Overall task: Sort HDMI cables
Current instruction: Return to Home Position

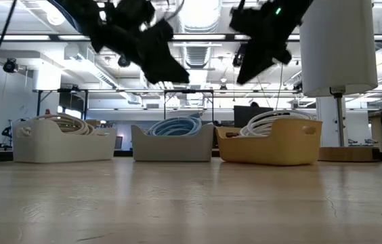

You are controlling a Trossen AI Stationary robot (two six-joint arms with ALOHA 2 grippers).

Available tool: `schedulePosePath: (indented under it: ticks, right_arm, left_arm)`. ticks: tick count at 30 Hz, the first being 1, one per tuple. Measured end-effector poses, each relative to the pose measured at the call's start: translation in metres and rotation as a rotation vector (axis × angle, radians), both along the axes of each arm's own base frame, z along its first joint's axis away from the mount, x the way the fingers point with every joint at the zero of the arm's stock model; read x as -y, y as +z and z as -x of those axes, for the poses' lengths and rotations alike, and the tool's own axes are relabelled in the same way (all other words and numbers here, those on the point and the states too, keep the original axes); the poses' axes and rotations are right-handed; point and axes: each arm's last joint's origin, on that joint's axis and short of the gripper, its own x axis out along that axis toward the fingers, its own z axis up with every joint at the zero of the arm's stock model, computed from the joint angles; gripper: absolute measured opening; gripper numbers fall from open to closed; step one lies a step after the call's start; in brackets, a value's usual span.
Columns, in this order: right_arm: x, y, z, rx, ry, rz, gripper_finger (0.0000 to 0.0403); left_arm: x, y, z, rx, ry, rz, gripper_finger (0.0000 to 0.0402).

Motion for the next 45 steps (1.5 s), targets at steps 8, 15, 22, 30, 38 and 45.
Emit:
schedulePosePath:
  ticks: [8, 15, 22, 30, 38, 45]
  right_arm:
    - [-0.02, 0.035, 0.053, 0.152, 0.197, 0.081, 0.0008]
    - [-0.021, 0.031, 0.107, 0.419, 0.395, 0.085, 0.0008]
    - [-0.014, 0.011, 0.152, 0.712, 0.527, 0.16, 0.0008]
    - [-0.006, -0.014, 0.184, 0.83, 0.515, 0.175, 0.0008]
    - [-0.002, -0.032, 0.202, 0.892, 0.521, 0.213, 0.0008]
    - [-0.001, -0.037, 0.209, 0.941, 0.512, 0.218, 0.0008]
  left_arm:
    - [0.048, 0.041, 0.034, 0.157, -0.056, -0.089, 0.0172]
    - [0.097, 0.03, 0.088, 0.205, 0.126, -0.216, 0.0172]
    - [0.105, 0.012, 0.138, 0.308, 0.145, -0.193, 0.0172]
    - [0.099, -0.008, 0.175, 0.413, 0.146, -0.15, 0.0172]
    - [0.095, -0.019, 0.198, 0.511, 0.151, -0.163, 0.0172]
    - [0.094, -0.039, 0.205, 0.539, 0.159, -0.12, 0.0172]
